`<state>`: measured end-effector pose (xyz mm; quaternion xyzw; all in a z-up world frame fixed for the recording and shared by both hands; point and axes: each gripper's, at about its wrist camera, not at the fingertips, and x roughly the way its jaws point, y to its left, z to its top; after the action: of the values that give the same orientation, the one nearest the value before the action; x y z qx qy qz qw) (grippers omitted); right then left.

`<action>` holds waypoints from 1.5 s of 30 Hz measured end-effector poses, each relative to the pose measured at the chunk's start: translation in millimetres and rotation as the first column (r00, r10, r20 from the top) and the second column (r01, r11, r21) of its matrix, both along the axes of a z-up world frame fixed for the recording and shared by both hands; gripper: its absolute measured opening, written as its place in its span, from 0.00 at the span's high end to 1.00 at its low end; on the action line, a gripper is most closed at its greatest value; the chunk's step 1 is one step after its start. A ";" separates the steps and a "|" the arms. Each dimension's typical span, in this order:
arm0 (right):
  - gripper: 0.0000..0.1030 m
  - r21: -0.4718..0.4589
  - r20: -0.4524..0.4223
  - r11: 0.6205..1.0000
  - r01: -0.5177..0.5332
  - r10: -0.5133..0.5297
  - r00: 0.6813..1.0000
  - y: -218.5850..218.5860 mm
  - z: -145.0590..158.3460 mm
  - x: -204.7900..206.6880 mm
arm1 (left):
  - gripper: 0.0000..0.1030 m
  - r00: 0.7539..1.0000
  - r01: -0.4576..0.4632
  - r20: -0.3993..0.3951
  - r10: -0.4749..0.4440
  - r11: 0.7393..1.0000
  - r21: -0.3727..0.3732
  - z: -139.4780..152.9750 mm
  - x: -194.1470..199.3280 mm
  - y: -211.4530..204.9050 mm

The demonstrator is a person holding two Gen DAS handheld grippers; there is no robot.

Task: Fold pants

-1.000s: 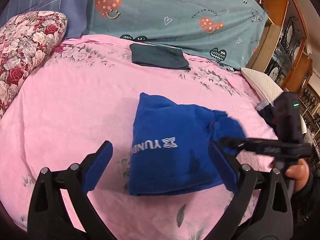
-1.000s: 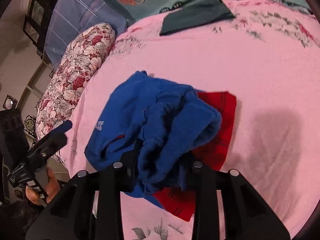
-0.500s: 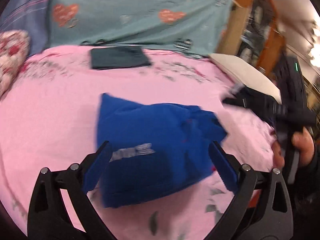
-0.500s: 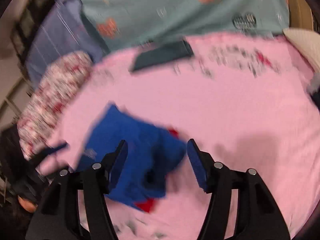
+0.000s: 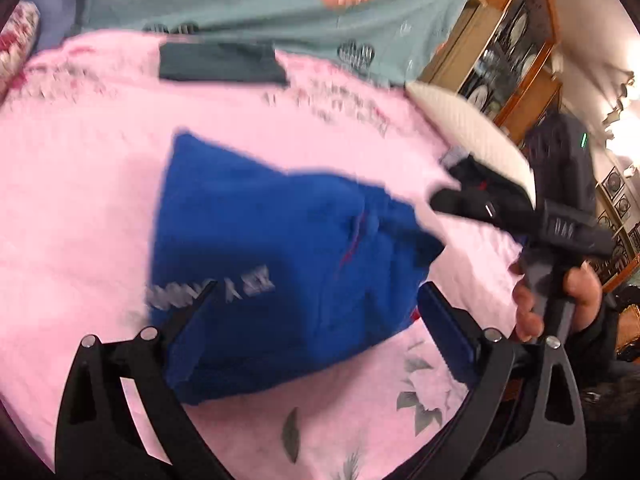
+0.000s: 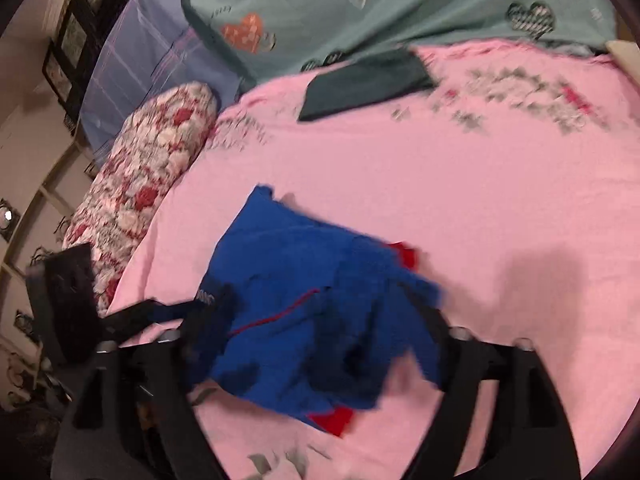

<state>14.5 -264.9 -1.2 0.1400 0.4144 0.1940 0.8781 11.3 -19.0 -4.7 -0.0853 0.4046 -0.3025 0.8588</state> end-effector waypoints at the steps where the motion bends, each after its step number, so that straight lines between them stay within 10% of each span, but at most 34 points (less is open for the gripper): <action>1: 0.01 -0.022 0.015 0.999 0.035 -0.035 0.999 -6.3 1.5 -7.5 | 0.02 0.999 -0.024 0.023 0.025 1.000 -0.008 7.2 1.3 10.2; 8: 0.12 0.090 -0.118 0.996 0.029 -0.018 0.993 -15.2 -50.4 1.0 | 0.02 0.962 -0.188 -0.213 0.168 0.979 -0.075 -38.9 74.6 52.4; 14: 0.30 0.074 -0.151 0.994 -0.079 0.090 0.984 26.0 -67.1 20.4 | 0.04 0.960 -0.118 -0.261 0.097 0.991 -0.067 -65.7 92.4 15.8; 15: 0.47 0.079 -0.143 0.993 -0.091 0.102 0.984 28.1 -66.1 22.1 | 0.17 0.966 -0.108 -0.240 0.096 0.993 -0.036 -65.0 90.4 8.4; 18: 0.58 0.082 -0.110 0.992 -0.097 0.106 0.988 25.7 -60.1 20.9 | 0.48 0.968 -0.118 -0.228 0.106 0.992 -0.038 -58.3 83.8 7.4; 24: 0.60 0.105 -0.025 0.985 -0.137 0.140 0.990 23.6 -25.3 11.9 | 0.62 0.979 -0.124 -0.173 0.107 0.988 -0.088 -28.5 72.9 9.4; 29: 0.61 0.089 0.077 0.982 -0.169 0.162 0.984 23.7 29.0 33.9 | 0.62 0.988 -0.130 -0.095 0.119 0.984 -0.120 14.0 98.0 6.0; 37: 0.61 0.012 0.210 0.992 -0.126 0.121 0.970 17.3 118.5 171.4 | 0.52 0.981 -0.178 0.054 0.187 0.974 -0.139 102.3 242.7 -9.0; 39: 0.58 -0.001 0.217 0.996 -0.090 0.088 0.972 16.3 120.1 222.9 | 0.40 0.973 -0.206 0.087 0.215 0.974 -0.097 100.6 296.4 -16.6; 41: 0.34 -0.014 0.221 1.000 0.016 -0.012 0.975 14.1 105.1 279.1 | 0.20 0.970 -0.209 0.114 0.213 0.977 -0.039 83.2 348.5 -25.7; 45: 0.22 -0.218 0.132 0.945 0.245 -0.220 0.967 11.0 34.7 352.5 | 0.17 0.930 -0.363 0.020 0.368 0.904 0.228 14.6 420.0 -22.9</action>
<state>367.0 -253.9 33.5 0.0739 0.3677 0.0464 0.9258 431.3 -42.0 9.9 -0.0642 0.4233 -0.0871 0.8995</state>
